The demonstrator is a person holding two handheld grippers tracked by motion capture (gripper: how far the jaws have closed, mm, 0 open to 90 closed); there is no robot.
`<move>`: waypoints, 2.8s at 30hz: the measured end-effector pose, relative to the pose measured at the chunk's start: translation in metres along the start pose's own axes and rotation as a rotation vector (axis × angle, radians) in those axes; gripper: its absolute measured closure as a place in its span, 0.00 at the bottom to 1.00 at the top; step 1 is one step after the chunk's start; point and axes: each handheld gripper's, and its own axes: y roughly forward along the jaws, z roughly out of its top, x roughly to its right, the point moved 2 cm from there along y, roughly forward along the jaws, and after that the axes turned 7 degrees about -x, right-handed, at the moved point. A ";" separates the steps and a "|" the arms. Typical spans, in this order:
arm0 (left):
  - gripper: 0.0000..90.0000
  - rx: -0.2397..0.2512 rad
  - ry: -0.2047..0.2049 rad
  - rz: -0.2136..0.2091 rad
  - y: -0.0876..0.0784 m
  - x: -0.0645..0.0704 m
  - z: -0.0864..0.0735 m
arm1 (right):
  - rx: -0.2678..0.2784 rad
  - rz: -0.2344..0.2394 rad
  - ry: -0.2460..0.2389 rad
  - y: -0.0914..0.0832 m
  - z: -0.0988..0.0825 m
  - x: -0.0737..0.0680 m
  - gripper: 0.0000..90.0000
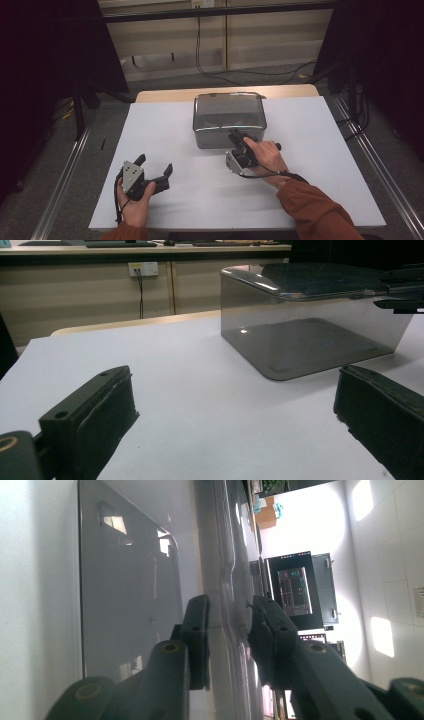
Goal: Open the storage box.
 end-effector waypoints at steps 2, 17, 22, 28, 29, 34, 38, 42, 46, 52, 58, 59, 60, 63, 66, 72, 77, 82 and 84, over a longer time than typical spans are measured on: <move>0.02 0.007 0.007 -0.015 -0.001 0.001 0.001 | 0.004 0.000 0.011 0.000 0.000 0.001 0.81; 0.02 -0.019 0.022 -0.040 0.004 0.004 0.000 | 0.012 0.011 0.035 -0.001 0.000 0.004 0.85; 0.03 -0.030 0.009 -0.052 0.005 0.002 0.000 | 0.011 0.011 0.040 -0.001 -0.001 0.005 0.85; 0.04 -0.039 0.008 -0.061 0.006 0.003 0.000 | 0.016 0.007 0.032 -0.001 -0.001 0.007 0.85; 0.04 -0.035 -0.002 -0.061 0.007 0.004 0.000 | 0.017 0.007 0.028 -0.001 -0.001 0.008 0.85; 0.06 -0.024 0.009 -0.082 0.008 0.007 0.002 | 0.018 0.008 0.035 -0.002 -0.001 0.008 0.85; 0.06 -0.015 0.006 -0.089 0.007 0.005 0.004 | 0.016 0.008 0.036 -0.002 -0.001 0.008 0.85; 0.06 -0.015 0.008 -0.115 0.009 0.006 0.005 | 0.016 0.007 0.028 -0.002 -0.001 0.009 0.85; 0.04 -0.018 0.012 -0.129 0.011 0.006 0.005 | 0.017 -0.003 0.031 -0.003 -0.001 0.012 0.86; 0.03 -0.018 0.020 -0.113 0.019 0.006 0.009 | 0.023 -0.001 0.040 -0.003 -0.001 0.016 0.86; 0.02 -0.008 0.072 -0.126 0.026 0.011 0.014 | 0.026 -0.009 0.046 -0.003 -0.001 0.018 0.86; 0.02 0.004 0.064 -0.142 0.026 0.011 0.016 | 0.027 -0.012 0.050 -0.003 -0.001 0.018 0.87; 0.02 0.008 0.072 -0.142 0.026 0.011 0.017 | 0.029 -0.013 0.052 -0.004 -0.001 0.020 0.87; 0.02 0.019 0.074 -0.141 0.029 0.012 0.021 | 0.031 -0.022 0.057 -0.004 0.000 0.022 0.87; 0.02 0.031 0.053 -0.154 0.035 0.014 0.026 | 0.033 -0.032 0.070 -0.004 0.001 0.025 0.87; 0.02 0.029 0.063 -0.171 0.046 0.019 0.036 | 0.041 -0.033 0.079 -0.004 0.000 0.028 0.87; 0.03 0.009 0.065 -0.167 0.059 0.015 0.046 | 0.039 -0.036 0.079 -0.004 0.001 0.030 0.87; 0.03 0.030 0.054 -0.189 0.067 0.013 0.056 | 0.043 -0.036 0.075 -0.004 0.001 0.034 0.88; 0.03 0.025 0.071 -0.191 0.071 0.014 0.060 | 0.044 -0.037 0.076 -0.004 0.001 0.035 0.88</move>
